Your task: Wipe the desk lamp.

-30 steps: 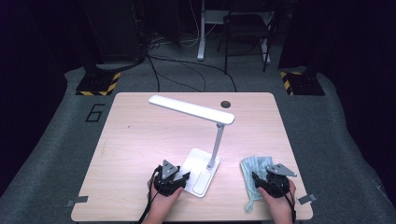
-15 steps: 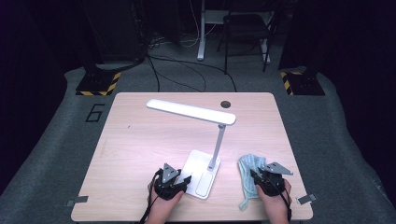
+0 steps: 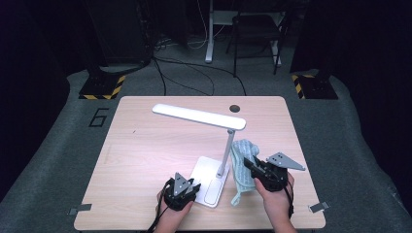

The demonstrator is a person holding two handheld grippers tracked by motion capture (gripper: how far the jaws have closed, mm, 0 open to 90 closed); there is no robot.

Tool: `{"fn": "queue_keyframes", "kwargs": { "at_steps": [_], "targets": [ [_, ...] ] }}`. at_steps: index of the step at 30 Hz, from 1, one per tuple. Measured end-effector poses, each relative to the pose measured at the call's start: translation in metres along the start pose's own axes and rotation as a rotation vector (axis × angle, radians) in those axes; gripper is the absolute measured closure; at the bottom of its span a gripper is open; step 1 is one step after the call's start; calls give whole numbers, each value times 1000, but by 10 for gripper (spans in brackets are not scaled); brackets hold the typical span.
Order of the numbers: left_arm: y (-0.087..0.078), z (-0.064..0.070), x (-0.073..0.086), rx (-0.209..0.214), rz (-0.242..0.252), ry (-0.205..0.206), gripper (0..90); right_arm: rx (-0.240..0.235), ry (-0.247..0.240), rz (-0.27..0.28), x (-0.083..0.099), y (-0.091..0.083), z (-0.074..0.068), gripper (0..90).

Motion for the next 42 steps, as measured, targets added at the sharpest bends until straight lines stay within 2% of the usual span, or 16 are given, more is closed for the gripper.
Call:
{"fn": "queue_keyframes", "kwargs": {
  "at_steps": [1,3,4,5,7,8,9,11,12,16,18,22,25,29,33,42],
  "targets": [
    [1,-1,0,-9,11,-21,581,-2,-1,3,-4,-1,-2,722],
    [-1,-5,1,-10,-4,-13,520,-6,-2,12,-11,-3,-4,722],
    [0,-7,1,-11,-1,-32,504,-5,-4,17,-14,-5,-5,722],
    [0,-9,2,-7,-10,-29,477,-8,3,17,-16,-6,-5,721],
    [1,-9,2,-3,-3,-73,440,-18,12,33,-21,-9,-5,722],
    [2,-8,1,0,2,-90,434,-28,20,43,-24,-10,-6,722],
    [2,-11,2,6,-8,-66,433,-37,28,49,-27,-12,-7,722],
    [2,-11,2,27,-17,-83,429,-58,44,60,-33,-15,-11,722],
    [3,-10,1,26,-8,-107,427,-74,55,69,-36,-17,-15,722],
    [2,-12,2,22,-14,-94,414,-92,40,119,-53,-27,-25,723],
    [3,-12,2,25,-13,-99,398,-97,46,160,-62,-34,-25,723],
    [4,-10,1,60,-12,-117,431,-119,72,178,-74,-39,-24,723],
    [3,-10,1,51,-10,-91,445,-124,62,153,-73,-32,-28,723],
    [4,-10,1,62,-10,-126,445,-133,52,132,-66,-17,-34,723],
    [4,-10,2,57,-10,-127,445,-140,56,108,-56,-6,-36,724],
    [4,-10,2,55,-15,-133,443,-142,117,37,-26,13,-27,725]
  ]
}}
Point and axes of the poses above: each handheld gripper's, and its own axes: y roughly forward along the jaws, x roughly out of its underside, z roughly to its right, the point moved 8 cm from there along y, roughly forward along the jaws, and after that the axes turned 3 degrees about y, right-handed, at the moved point
